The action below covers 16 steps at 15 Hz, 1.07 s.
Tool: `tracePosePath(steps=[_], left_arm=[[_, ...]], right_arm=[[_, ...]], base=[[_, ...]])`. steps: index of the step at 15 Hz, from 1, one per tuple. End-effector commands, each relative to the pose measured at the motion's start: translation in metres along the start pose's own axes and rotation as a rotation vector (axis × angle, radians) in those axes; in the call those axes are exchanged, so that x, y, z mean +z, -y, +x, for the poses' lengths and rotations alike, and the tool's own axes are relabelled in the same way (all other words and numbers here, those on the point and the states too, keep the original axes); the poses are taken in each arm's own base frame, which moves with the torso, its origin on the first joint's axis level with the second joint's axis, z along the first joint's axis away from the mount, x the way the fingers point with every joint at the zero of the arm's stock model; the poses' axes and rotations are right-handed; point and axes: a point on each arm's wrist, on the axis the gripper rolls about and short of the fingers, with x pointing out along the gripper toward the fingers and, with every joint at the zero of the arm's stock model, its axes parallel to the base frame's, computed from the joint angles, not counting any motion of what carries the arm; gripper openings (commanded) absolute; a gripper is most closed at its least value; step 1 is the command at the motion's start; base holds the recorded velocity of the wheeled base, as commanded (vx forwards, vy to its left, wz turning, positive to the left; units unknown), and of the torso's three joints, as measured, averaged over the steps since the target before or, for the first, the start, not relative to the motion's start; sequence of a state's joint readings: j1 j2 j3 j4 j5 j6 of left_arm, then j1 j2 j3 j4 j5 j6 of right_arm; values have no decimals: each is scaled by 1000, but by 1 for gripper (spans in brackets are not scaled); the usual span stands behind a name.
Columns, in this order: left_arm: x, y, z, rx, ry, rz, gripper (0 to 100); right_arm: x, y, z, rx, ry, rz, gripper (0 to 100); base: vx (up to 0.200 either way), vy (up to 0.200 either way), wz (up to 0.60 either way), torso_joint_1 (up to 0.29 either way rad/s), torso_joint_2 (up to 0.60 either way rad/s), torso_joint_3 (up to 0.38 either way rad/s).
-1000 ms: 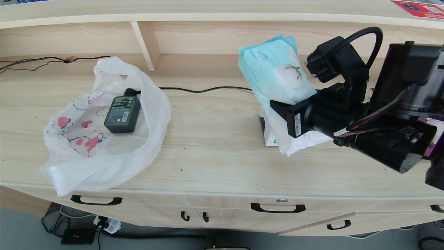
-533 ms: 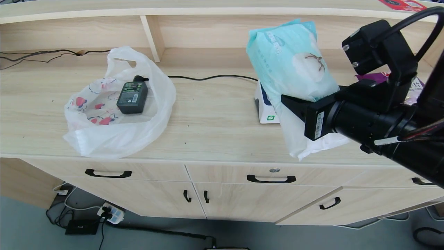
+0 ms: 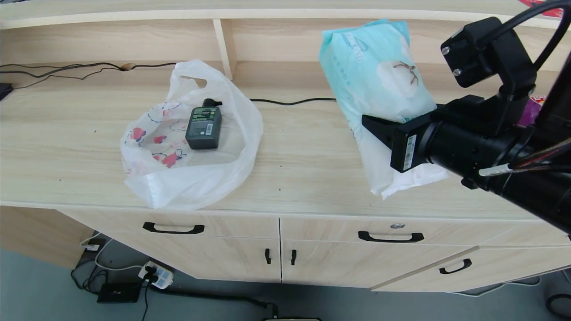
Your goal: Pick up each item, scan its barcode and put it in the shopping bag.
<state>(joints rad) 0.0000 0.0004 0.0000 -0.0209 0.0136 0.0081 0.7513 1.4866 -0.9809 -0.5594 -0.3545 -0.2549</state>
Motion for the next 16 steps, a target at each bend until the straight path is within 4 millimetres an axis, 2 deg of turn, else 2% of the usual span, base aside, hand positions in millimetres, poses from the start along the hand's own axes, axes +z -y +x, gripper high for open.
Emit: tracePosePath(steps=[1, 5, 9, 11, 16], left_arm=[[0, 0, 0, 0, 1, 1, 100], [0, 0, 0, -1, 1, 1, 100], [0, 0, 0, 0, 1, 0, 100], [0, 0, 0, 0, 1, 0, 100], [0, 0, 0, 0, 3, -2, 100]], right_arm=[[7, -3, 12, -12, 18, 6, 0], [32, -7, 32, -24, 93, 33, 0], [35, -18, 45, -5, 105, 39, 0], [35, -30, 51, 30, 105, 51, 0], [21, -61, 82, 106, 83, 161, 0]], base=[[0, 0, 600, 2, 2, -2], [0, 0, 600, 0, 2, 1], [0, 0, 600, 0, 1, 4], [0, 0, 600, 5, 0, 9], [0, 0, 0, 0, 0, 0]])
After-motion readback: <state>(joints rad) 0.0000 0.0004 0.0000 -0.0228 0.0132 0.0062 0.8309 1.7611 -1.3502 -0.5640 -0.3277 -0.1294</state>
